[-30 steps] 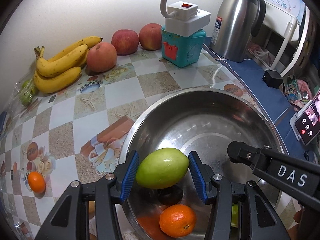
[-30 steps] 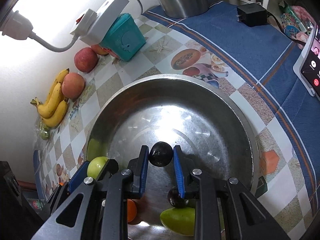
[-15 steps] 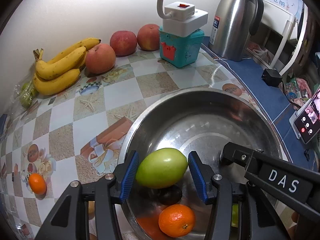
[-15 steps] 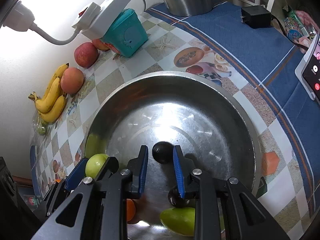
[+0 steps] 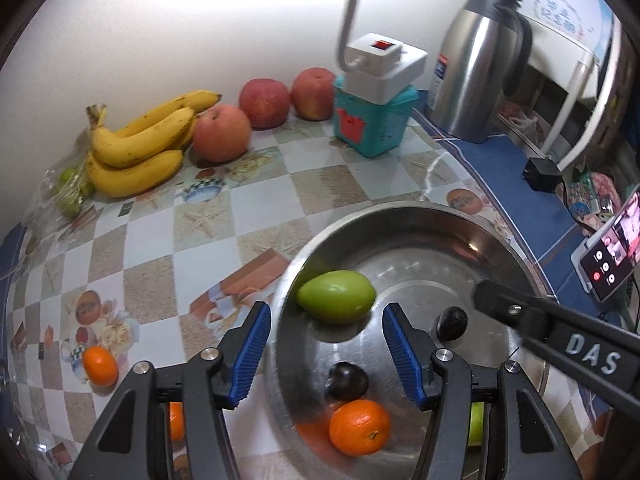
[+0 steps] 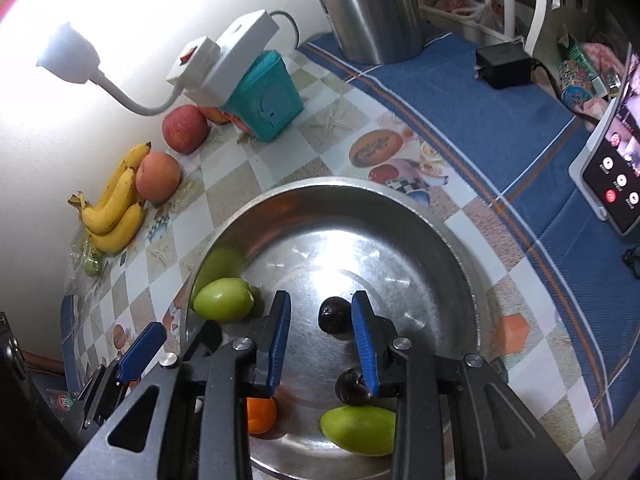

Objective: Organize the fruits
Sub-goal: 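Open the left gripper to drop the mango while the right releases the plum, then withdraw both grippers from the bowl back over the loose fruit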

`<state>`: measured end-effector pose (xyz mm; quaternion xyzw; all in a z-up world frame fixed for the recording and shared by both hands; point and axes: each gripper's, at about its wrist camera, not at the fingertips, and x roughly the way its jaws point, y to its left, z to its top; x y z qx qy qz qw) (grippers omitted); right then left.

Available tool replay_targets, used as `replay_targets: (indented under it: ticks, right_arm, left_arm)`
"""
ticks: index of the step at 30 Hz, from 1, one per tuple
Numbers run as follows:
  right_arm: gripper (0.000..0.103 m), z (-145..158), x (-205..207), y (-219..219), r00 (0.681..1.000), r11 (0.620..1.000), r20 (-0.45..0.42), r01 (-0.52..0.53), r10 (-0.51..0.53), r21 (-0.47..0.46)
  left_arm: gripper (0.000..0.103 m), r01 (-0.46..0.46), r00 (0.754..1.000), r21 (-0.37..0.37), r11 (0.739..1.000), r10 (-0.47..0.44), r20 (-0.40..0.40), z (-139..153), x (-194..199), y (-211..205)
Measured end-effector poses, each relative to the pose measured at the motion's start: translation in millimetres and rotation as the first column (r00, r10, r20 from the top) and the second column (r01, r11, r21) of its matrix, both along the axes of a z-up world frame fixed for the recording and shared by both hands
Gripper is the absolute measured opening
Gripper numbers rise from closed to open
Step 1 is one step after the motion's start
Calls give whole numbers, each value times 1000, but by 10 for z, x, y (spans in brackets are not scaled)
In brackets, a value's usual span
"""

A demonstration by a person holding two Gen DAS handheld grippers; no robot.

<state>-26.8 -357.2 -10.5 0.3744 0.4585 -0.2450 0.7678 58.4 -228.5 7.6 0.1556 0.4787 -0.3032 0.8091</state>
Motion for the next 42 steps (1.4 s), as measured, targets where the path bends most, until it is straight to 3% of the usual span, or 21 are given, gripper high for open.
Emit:
replay_targets:
  ticks: [8, 11, 18, 24, 28, 30, 31, 34, 36, 42]
  right_arm:
    - [32, 110, -42, 49, 1000, 1000, -15, -9, 9, -21]
    - [32, 113, -20, 89, 1000, 999, -22, -21, 20, -24]
    - [33, 63, 69, 189, 997, 998, -52, -64, 63, -25]
    - [33, 90, 156, 301, 993, 994, -55, -107, 104, -37]
    - [34, 109, 211, 373, 990, 990, -55, -133, 131, -48]
    - [53, 113, 222, 391, 989, 989, -58, -140, 136, -54]
    - [57, 116, 227, 397, 988, 988, -60, -144, 141, -57]
    - [60, 118, 239, 404, 988, 987, -57, -149, 146, -58]
    - [69, 115, 248, 409, 986, 986, -66, -155, 151, -67]
    - [70, 96, 243, 396, 986, 985, -81, -151, 145, -78]
  left_arm:
    - [62, -131, 990, 21, 991, 132, -41, 63, 184, 311]
    - [63, -198, 978, 58, 979, 201, -51, 74, 260, 460]
    - [64, -293, 952, 63, 954, 298, -76, 89, 408, 735]
    - [65, -336, 937, 53, 940, 339, -82, 130, 471, 874]
    - [72, -345, 934, 53, 937, 348, -80, 137, 485, 896]
    - [77, -348, 932, 60, 935, 352, -81, 127, 490, 896]
    - [80, -351, 931, 64, 934, 355, -81, 119, 492, 896]
    - [90, -362, 927, 82, 929, 368, -73, 87, 496, 905]
    - [95, -368, 925, 93, 925, 374, -63, 70, 500, 916]
    - [102, -397, 914, 100, 912, 403, -51, 49, 528, 979]
